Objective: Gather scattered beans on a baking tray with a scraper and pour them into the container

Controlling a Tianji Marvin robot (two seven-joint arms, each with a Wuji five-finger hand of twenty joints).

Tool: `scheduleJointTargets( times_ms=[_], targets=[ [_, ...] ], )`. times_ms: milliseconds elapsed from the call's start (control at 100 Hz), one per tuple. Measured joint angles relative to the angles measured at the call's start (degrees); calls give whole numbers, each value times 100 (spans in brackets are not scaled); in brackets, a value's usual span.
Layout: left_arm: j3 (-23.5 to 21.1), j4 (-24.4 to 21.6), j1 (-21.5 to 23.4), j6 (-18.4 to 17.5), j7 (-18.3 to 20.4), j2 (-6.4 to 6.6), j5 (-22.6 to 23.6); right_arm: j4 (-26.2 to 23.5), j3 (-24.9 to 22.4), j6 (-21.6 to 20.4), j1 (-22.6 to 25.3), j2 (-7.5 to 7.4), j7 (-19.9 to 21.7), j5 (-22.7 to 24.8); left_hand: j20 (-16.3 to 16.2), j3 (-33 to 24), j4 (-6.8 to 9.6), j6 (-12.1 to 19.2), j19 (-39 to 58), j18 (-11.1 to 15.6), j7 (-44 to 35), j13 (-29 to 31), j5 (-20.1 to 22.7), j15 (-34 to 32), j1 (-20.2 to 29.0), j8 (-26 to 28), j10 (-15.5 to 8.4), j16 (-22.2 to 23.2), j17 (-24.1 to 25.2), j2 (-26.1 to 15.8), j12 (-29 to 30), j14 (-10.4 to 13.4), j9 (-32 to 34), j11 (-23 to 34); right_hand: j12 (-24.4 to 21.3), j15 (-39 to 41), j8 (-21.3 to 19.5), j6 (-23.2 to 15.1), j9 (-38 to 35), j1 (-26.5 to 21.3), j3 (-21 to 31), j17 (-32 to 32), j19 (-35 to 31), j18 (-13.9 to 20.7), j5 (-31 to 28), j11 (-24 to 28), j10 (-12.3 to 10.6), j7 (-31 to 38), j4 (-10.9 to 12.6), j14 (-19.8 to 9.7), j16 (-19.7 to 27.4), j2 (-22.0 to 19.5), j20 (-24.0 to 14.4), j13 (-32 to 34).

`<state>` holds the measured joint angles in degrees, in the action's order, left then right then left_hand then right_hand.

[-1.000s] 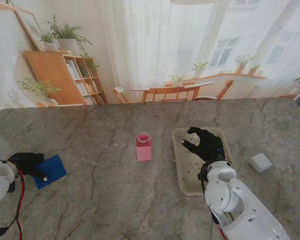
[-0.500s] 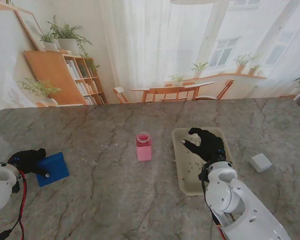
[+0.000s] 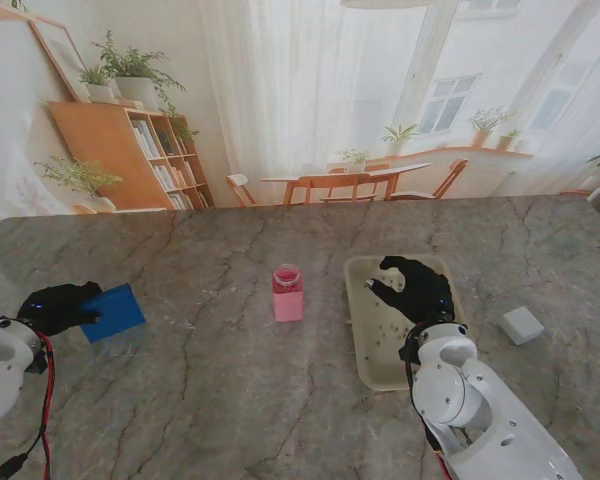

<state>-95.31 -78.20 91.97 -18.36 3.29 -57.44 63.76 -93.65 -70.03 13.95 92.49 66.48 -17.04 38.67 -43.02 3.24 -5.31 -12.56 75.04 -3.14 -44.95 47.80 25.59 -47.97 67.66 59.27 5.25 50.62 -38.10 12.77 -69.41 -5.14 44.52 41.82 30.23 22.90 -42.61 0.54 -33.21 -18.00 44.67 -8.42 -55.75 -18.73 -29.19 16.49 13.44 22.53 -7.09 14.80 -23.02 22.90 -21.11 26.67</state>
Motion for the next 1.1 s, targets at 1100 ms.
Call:
scheduleJointTargets(
  times_ms=[1100],
  targets=[
    [2027,-1496,-1257,694,-1564,-276,-375,-730,-239,-769,-154,-129,-105,1170,-364,-285,2,-92,83,0,-439,-460,-325,-491,167,-986,11,258,587,-1,-153,-19,-355,433,-55,-77,416,1033,534,661,-702,13,7,-1,1195,-302,270,-941,1,-61,-9,-433,-143,-134]
  ],
)
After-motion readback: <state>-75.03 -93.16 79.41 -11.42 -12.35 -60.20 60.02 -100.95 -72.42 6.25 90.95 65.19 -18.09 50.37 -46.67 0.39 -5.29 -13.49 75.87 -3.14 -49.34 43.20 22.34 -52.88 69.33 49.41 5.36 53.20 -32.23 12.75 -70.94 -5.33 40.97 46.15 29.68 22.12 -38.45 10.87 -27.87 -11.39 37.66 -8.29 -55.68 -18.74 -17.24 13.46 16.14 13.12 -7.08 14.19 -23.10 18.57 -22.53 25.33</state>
